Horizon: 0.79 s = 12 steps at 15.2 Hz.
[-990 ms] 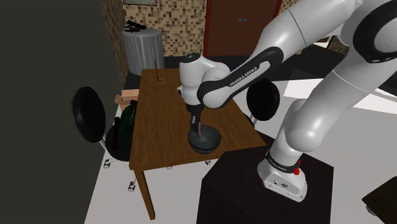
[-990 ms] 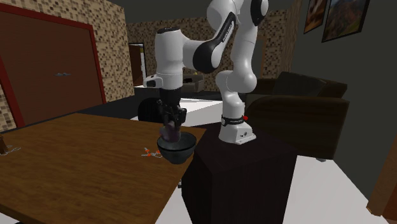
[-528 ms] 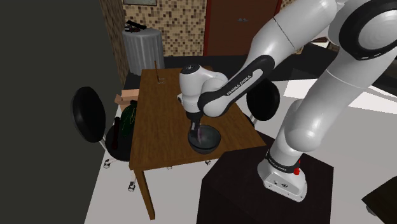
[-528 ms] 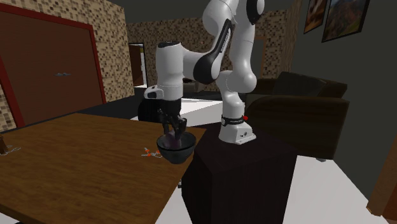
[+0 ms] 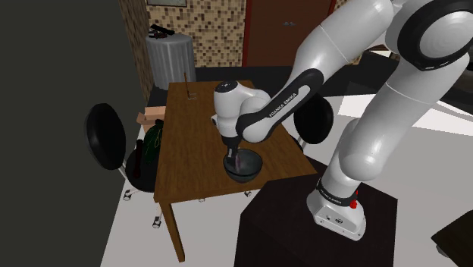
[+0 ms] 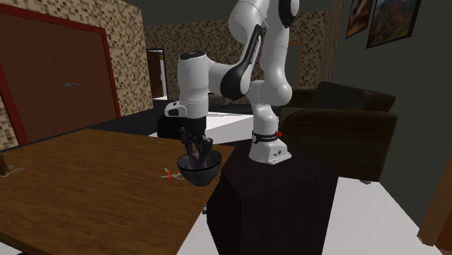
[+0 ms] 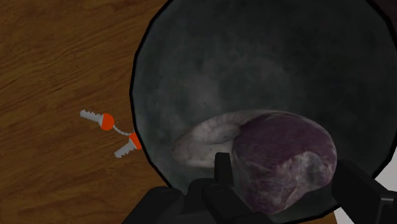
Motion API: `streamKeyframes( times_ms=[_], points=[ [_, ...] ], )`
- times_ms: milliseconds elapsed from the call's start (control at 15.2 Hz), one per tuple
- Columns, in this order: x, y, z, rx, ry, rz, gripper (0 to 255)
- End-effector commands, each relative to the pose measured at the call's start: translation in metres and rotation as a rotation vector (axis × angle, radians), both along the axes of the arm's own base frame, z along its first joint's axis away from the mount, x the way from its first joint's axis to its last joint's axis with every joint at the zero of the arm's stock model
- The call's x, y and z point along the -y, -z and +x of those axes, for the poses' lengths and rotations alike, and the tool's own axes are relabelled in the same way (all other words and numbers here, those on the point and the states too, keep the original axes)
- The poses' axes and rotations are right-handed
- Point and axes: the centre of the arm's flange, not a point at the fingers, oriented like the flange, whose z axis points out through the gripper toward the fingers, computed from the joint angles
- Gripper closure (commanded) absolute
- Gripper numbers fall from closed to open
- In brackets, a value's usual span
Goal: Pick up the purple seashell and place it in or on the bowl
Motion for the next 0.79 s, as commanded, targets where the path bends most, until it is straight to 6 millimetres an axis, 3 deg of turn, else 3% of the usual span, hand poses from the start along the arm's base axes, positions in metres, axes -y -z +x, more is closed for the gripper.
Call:
streamKeyframes(
  times_ms=[0, 66, 396, 660, 726],
  points=[
    [0.000, 0.000, 0.000, 0.000, 0.000, 0.000, 255],
    [0.000, 0.000, 0.000, 0.000, 0.000, 0.000, 0],
    [0.000, 0.000, 0.000, 0.000, 0.000, 0.000, 0],
    [-0.008, -0.049, 0.001, 0.000, 0.000, 0.000, 0],
    [-0.008, -0.049, 0.001, 0.000, 0.000, 0.000, 0]
  ],
)
